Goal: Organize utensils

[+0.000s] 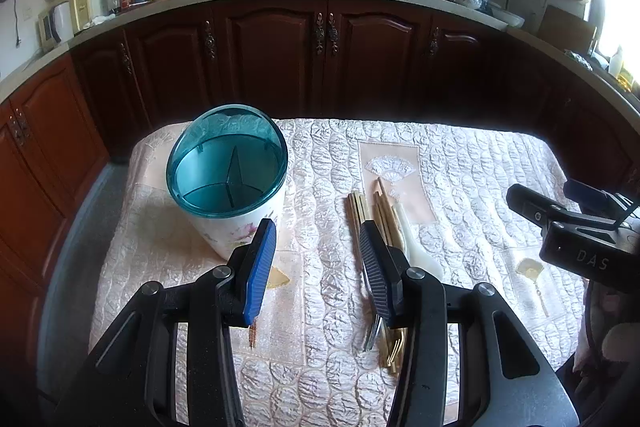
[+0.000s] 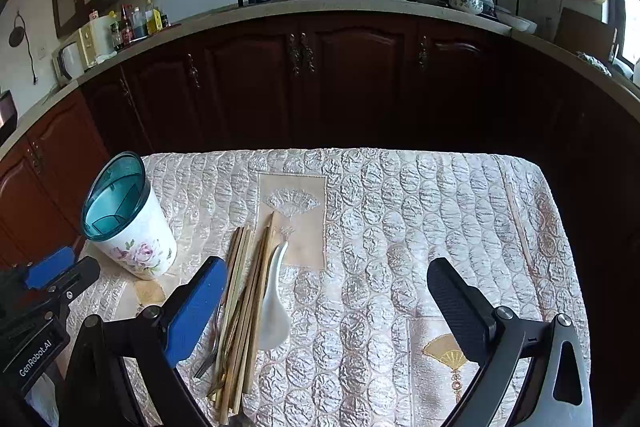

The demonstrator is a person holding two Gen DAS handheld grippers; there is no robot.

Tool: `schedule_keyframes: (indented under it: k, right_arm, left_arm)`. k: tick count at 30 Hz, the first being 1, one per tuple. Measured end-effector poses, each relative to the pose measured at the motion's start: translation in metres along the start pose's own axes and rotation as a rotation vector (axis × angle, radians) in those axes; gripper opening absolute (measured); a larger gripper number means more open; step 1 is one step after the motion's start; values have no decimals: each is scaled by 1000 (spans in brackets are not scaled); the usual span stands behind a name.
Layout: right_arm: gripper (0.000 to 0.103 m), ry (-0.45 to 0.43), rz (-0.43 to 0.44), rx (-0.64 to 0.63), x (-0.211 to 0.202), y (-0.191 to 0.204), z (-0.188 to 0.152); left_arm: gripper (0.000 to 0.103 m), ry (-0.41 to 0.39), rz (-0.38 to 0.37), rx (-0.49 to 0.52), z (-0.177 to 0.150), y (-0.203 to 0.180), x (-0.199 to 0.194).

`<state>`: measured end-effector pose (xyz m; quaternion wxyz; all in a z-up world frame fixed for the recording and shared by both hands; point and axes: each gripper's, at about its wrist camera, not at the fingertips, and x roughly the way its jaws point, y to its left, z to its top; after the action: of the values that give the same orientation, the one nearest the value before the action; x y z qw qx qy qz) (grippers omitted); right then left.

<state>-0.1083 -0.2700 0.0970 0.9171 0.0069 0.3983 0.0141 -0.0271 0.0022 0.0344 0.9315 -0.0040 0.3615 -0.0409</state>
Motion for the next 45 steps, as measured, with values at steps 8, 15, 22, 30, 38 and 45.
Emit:
schedule_keyframes:
  k: [8, 15, 22, 30, 38, 45]
  right_arm:
    - [100, 19, 30, 11, 78, 25, 44]
    - [100, 9, 20, -4, 117, 44, 49]
    - [100, 26, 14, -19, 124, 47, 50]
    - [100, 7, 19, -30, 120, 49, 51]
    - [100, 6, 27, -31, 125, 49, 47]
    - [100, 10, 26, -35, 127, 49, 47]
  left_arm:
    - [43, 9, 6, -3, -1, 1, 4]
    - [43, 13, 6, -6, -2, 1, 7]
    - [43, 11, 9, -8, -2, 2, 8]
    - [43, 11, 6, -13, -2, 3, 8]
    - [43, 15, 3, -14, -2, 1, 9]
    - [43, 17, 4, -17, -2, 1, 10]
